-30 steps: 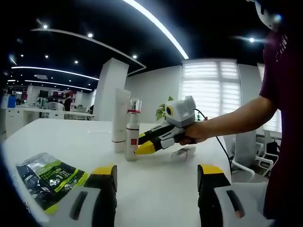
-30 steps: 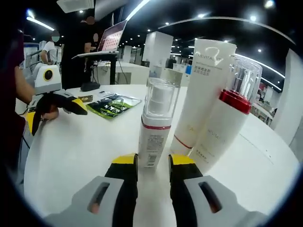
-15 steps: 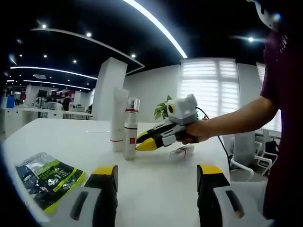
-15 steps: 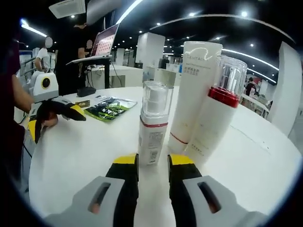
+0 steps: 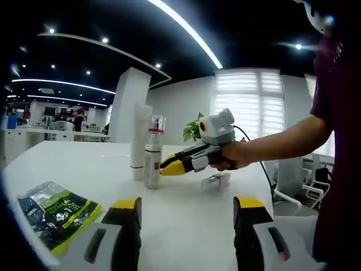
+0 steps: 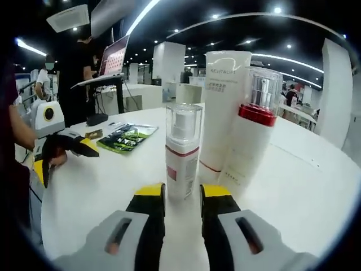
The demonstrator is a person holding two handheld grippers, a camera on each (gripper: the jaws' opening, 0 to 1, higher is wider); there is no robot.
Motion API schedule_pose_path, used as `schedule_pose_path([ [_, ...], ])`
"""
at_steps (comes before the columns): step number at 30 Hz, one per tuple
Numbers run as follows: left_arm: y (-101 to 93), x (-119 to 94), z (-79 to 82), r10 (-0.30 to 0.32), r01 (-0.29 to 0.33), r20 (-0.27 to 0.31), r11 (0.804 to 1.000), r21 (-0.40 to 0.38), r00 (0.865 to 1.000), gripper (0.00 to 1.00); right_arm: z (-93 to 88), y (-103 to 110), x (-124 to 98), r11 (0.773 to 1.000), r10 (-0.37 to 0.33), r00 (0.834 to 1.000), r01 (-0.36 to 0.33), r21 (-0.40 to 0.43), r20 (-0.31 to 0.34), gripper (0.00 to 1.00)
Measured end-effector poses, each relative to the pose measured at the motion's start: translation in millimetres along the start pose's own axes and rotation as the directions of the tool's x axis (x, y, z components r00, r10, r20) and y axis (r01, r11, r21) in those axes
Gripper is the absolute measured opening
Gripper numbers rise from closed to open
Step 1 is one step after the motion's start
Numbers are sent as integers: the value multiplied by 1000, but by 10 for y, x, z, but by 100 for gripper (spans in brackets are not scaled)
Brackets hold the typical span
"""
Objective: Arrange the skincare products in the storage area until every visible bottle or jar stands upright without overlapping.
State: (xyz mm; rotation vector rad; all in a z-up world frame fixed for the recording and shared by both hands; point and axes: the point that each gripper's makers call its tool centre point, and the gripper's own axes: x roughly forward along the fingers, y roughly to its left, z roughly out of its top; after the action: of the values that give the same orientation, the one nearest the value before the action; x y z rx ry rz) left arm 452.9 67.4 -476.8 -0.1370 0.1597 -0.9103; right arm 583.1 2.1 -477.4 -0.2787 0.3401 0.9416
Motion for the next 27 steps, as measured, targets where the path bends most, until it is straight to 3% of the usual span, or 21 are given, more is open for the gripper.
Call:
schedule_pose_path([
  [5,-4,2,-8,-1,1,-5,1000,2,1000,68,36,8,105,995,-37,999,38,87,-7,29],
  [11,-3,0,-12,0,0,-7,1000,3,1000,68,46,-39,170,978,-91,996,94,186,-24,21],
  [27,-9,1,-17,-3,3,-10,1000,6,1000,67,44,-212,199,946,-242,968,249,209,-60,21],
])
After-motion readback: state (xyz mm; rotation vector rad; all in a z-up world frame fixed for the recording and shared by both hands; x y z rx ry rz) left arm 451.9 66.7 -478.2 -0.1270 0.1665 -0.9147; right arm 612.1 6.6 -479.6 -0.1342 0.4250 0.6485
